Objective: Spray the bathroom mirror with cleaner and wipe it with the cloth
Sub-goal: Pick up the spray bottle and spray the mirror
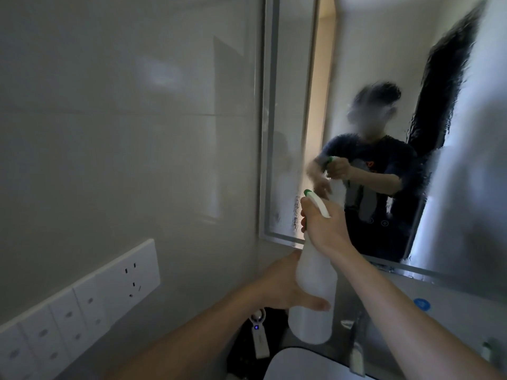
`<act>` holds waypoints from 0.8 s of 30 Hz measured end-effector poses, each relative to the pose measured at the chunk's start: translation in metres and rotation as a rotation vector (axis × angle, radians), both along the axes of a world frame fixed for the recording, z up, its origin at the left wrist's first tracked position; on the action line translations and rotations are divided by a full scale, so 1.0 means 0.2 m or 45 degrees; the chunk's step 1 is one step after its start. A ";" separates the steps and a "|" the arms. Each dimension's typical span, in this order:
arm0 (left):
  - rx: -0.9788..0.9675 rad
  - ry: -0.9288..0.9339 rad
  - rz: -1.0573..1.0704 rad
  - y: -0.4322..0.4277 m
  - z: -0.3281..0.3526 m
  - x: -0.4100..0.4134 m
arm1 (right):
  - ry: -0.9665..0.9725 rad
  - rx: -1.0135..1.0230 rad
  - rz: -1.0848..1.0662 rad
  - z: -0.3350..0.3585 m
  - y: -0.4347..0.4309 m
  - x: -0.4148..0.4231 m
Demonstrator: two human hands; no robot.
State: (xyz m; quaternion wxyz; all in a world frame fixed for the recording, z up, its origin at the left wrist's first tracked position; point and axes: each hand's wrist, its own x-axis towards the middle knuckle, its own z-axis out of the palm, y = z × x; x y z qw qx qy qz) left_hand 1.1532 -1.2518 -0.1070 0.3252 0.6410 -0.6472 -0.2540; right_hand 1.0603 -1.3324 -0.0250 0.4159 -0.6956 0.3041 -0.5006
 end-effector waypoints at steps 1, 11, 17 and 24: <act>-0.008 -0.004 -0.007 0.00 0.01 -0.01 | 0.018 -0.013 0.001 0.00 0.00 0.00; -0.109 -0.066 -0.038 -0.09 0.12 -0.02 | 0.036 -0.131 -0.019 0.16 -0.03 -0.06; -0.143 -0.107 -0.028 -0.13 0.30 -0.03 | -0.052 -0.159 -0.034 0.34 -0.06 -0.06; -0.134 -0.215 -0.002 -0.19 0.37 0.01 | -0.156 -0.065 -0.077 0.42 -0.08 -0.06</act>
